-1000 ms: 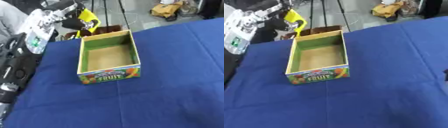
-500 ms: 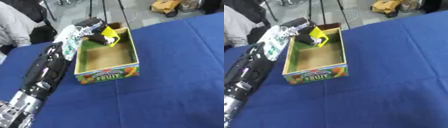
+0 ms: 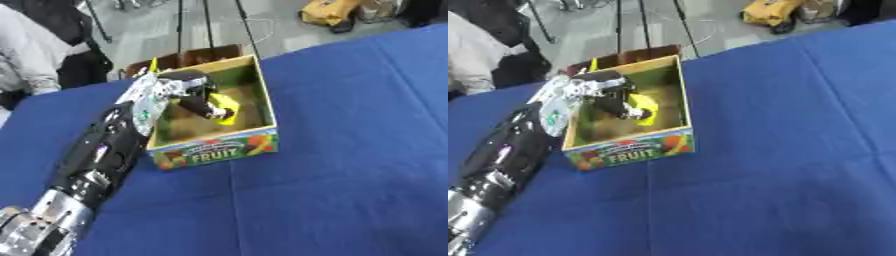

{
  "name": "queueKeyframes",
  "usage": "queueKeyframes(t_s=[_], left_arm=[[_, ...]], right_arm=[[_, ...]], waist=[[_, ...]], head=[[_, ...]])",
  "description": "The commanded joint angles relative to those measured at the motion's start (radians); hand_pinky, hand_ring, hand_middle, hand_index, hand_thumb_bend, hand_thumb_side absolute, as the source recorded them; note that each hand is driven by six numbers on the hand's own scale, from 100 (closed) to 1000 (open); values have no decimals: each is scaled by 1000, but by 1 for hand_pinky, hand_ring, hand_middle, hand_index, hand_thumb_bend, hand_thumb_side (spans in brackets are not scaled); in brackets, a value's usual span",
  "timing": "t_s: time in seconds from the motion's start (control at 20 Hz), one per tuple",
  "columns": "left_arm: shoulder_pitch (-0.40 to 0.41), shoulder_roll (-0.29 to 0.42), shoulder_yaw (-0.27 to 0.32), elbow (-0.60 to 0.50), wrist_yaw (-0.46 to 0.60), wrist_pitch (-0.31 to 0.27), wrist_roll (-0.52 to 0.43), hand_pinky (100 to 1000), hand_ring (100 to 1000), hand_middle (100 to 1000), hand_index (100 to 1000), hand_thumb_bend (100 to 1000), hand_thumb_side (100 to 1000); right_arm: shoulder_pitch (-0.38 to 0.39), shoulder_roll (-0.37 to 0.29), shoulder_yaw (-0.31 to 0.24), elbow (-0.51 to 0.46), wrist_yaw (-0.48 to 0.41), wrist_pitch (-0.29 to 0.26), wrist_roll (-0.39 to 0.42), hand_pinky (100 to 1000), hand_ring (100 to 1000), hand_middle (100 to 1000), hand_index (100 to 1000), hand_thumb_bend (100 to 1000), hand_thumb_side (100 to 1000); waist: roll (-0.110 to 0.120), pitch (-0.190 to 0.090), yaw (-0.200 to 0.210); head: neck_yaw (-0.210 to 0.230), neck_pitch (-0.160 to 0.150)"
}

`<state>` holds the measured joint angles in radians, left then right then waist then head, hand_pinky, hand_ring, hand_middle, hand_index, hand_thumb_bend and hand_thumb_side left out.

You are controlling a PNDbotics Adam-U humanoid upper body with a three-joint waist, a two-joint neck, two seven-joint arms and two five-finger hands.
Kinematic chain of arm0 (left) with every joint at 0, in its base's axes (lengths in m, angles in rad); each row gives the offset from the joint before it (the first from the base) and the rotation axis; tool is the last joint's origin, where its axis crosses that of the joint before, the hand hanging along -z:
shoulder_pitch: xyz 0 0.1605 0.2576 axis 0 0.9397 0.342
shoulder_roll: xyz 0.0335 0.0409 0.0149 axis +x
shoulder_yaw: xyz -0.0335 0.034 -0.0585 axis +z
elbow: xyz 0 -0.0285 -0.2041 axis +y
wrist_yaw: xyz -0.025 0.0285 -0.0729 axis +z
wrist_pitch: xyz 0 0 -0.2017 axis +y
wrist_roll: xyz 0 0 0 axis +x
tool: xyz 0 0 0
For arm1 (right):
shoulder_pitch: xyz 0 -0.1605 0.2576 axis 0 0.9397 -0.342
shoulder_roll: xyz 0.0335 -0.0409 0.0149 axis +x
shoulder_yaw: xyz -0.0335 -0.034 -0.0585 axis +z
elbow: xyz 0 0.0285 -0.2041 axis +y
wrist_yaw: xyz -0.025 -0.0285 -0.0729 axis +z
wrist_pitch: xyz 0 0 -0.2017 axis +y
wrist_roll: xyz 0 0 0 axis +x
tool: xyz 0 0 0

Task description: Pick up objects on the table and place them in the box.

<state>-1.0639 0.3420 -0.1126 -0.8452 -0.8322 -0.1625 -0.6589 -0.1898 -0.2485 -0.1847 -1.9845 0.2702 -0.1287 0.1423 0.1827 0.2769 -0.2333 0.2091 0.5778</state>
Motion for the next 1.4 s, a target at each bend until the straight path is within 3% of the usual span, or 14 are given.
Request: queueKeyframes(t_s=[0.05, 0.25, 0.4, 0.55, 0.6, 0.7, 0.95, 1.2, 1.25, 1.4], left_arm=[[-13, 18, 7, -10, -14, -31, -40, 642, 731, 697, 844, 561, 663], [-14, 24, 12, -32, -87, -37, -23, 732, 825, 808, 978, 757, 704], [-17, 33, 31, -83, -97, -22, 43, 715, 818, 802, 973, 801, 757], [-19, 50, 59, -178, -88, 25, 209, 665, 775, 749, 926, 764, 845], [-17, 58, 68, -216, -83, 44, 276, 623, 746, 713, 875, 677, 863], [-8, 76, 83, -306, -60, 87, 412, 580, 714, 678, 843, 641, 874], [56, 141, 113, -570, 128, 195, 642, 440, 585, 559, 735, 452, 892], [159, 192, 120, -768, 290, 271, 687, 399, 550, 529, 701, 407, 890], [185, 186, 135, -784, 315, 288, 690, 375, 530, 514, 686, 341, 885], [276, 156, 182, -842, 398, 339, 685, 352, 513, 503, 669, 355, 895]], right_arm=[[-9, -16, -1, -15, -7, -2, 0, 801, 920, 591, 807, 100, 643], [-4, -16, -2, -15, -6, -3, 1, 802, 921, 591, 808, 100, 644], [3, -15, -2, -15, -2, 0, 4, 803, 922, 591, 808, 100, 645], [12, -14, -4, -15, 1, 3, 3, 803, 923, 591, 808, 100, 645], [16, -14, -6, -15, 2, 4, 2, 803, 923, 591, 808, 100, 645], [24, -13, -9, -15, 5, 6, 0, 804, 924, 591, 809, 100, 645], [39, -10, -16, -15, 11, 11, -7, 803, 924, 591, 809, 100, 644], [46, -10, -28, -15, 14, 14, -21, 803, 923, 591, 808, 100, 645], [41, -7, -33, -15, 10, 14, -28, 800, 918, 591, 807, 100, 642], [35, -7, -38, -15, -8, 16, -45, 799, 917, 591, 807, 100, 640]], waist=[[-15, -16, 0], [-17, -17, 5], [-19, -22, 15], [-23, -29, 25], [-24, -31, 29], [-26, -37, 40], [-34, -47, 70], [-41, -52, 97], [-50, -54, 112], [-65, -61, 143]], head=[[-1, -6], [-4, 2], [-9, 10], [-15, 22], [-18, 26], [-25, 36], [-48, 54], [-72, 62], [-84, 66], [-99, 73]])
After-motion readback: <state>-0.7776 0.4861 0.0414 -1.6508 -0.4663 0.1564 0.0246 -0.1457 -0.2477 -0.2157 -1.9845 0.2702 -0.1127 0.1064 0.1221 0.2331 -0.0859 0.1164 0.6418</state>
